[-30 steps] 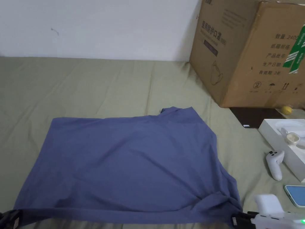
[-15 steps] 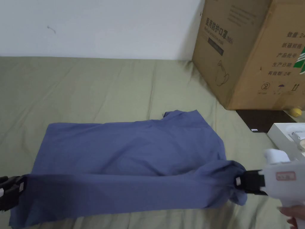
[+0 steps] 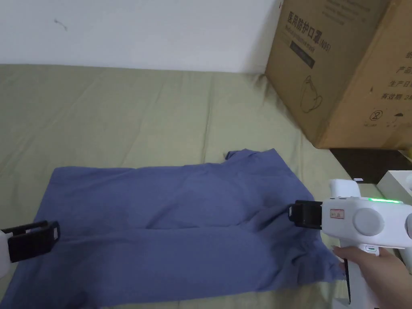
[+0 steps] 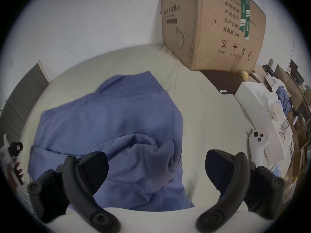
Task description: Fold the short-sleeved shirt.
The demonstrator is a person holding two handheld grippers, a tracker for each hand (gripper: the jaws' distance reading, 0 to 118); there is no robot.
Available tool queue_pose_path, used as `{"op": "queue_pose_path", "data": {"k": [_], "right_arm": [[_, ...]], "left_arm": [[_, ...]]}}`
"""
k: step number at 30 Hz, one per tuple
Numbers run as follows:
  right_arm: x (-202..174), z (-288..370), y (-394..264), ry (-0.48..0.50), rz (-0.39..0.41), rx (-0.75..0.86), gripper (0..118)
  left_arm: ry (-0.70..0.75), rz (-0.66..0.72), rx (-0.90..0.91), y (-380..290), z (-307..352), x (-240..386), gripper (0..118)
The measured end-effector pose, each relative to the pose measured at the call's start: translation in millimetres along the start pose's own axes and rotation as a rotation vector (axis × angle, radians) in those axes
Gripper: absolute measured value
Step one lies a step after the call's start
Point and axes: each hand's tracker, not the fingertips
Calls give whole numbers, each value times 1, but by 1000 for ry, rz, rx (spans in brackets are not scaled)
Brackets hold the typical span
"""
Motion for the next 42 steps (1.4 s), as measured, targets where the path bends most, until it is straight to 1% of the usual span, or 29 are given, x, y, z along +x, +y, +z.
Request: {"op": "queue_pose_path", "data": {"k": [2,4,5,6,7,8,9,10,11,12,13,15,17,19,21,23,24,25,26,27,29,30,34,37,38,39,40,41,42], "right_arm": [[-1,22,-10,32,-18,40,115],[-5,61,-24,114,-43,141,115],[-8,81,-32,140,-51,195,115],[-11,100,-42,161,-54,249,110],[-15,119,-52,189,-56,300,103],[-17,138,-60,216,-59,339,89],[-20,153,-69,232,-64,359,52],[-24,165,-77,248,-61,364,22],[-29,174,-86,232,-54,358,0],[-39,187,-90,202,-47,364,0],[-41,194,-98,200,-47,369,0],[-42,204,-107,279,-51,369,0],[-50,211,-108,260,-31,359,0],[-53,215,-110,262,-13,357,0],[-58,215,-108,287,12,346,0],[-61,215,-108,293,26,334,0],[-62,214,-107,293,27,330,0],[-62,214,-107,299,24,323,0],[-62,214,-107,306,15,316,0],[-62,213,-108,311,3,311,0],[-62,212,-108,322,-22,294,0],[-61,211,-109,324,-28,287,0],[-62,203,-111,316,-25,260,0],[-60,194,-113,305,-19,234,0],[-60,192,-114,307,-20,229,0],[-60,190,-114,307,-24,225,0],[-60,187,-114,307,-30,221,0],[-59,185,-114,312,-40,218,0],[-56,183,-113,312,-48,219,0]], "left_arm": [[-24,47,23,-4,19,4,117],[-45,48,67,-8,47,14,117],[-82,44,95,-13,65,21,116],[-102,35,133,-18,84,28,110],[-105,14,201,-24,105,36,98],[-111,-6,266,-32,127,45,75],[-106,-7,310,-41,144,48,39],[-83,3,336,-49,160,55,12],[-81,13,344,-55,173,60,1],[-89,10,342,-61,183,65,0],[-92,3,341,-66,187,59,0],[-94,-28,329,-64,195,62,0],[-34,-82,271,-49,194,60,0],[-30,-75,89,-27,174,53,0],[15,-63,-101,-14,140,38,0],[14,-40,-232,-12,97,17,1],[20,-23,-270,-14,80,10,22],[47,-5,-278,-19,68,4,57],[63,-2,-289,-22,55,-1,99],[67,9,-292,-25,44,-4,116],[112,30,-376,-38,33,-8,114],[116,26,-327,-39,27,-6,112],[200,-39,-408,-65,1,-10,113],[210,-68,-397,-63,-1,0,113],[212,-59,-394,-62,2,2,110],[213,-55,-390,-61,6,5,103],[211,-62,-380,-61,12,9,91],[201,-85,-365,-59,16,12,77],[204,-103,-360,-58,20,16,48]]}}
